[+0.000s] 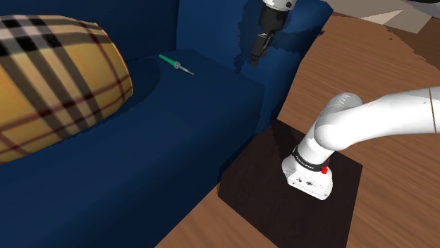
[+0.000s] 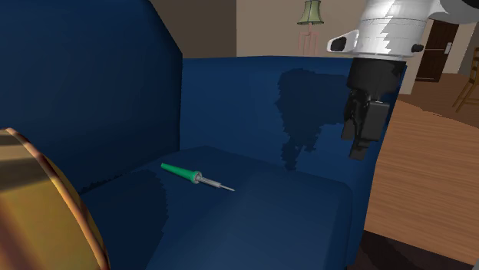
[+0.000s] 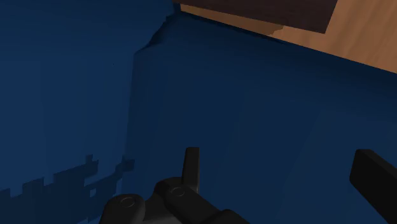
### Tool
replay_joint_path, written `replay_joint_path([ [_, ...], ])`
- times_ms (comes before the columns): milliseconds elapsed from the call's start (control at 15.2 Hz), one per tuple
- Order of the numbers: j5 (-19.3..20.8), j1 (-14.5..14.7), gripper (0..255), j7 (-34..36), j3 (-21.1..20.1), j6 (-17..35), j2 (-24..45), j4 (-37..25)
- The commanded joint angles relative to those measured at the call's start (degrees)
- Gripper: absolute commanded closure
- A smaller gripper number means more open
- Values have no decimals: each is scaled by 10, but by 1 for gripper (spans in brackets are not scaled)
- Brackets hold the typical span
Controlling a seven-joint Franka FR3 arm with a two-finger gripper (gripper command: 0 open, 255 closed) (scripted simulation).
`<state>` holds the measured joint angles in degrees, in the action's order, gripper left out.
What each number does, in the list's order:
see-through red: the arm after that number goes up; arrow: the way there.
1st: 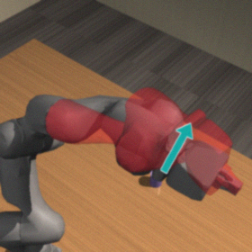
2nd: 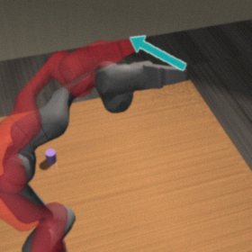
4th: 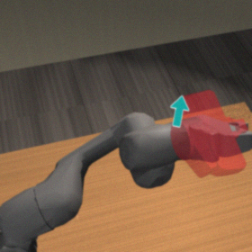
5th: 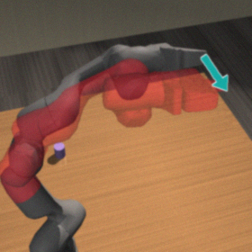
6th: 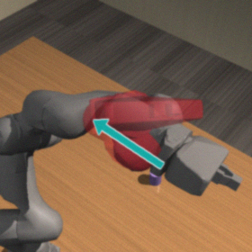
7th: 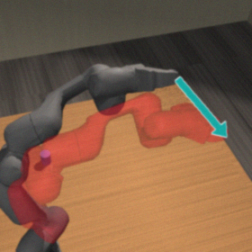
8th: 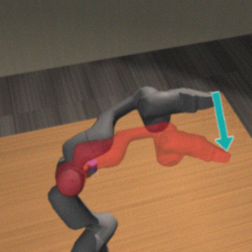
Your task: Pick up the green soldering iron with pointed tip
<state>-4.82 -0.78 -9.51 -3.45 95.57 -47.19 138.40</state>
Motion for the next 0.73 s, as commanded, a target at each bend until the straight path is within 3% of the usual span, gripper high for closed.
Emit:
replay_joint_path([
  [0, 0, 0, 0, 0, 0, 0, 0, 0],
  [660, 1, 0, 0, 40, -44, 51, 260, -172],
])
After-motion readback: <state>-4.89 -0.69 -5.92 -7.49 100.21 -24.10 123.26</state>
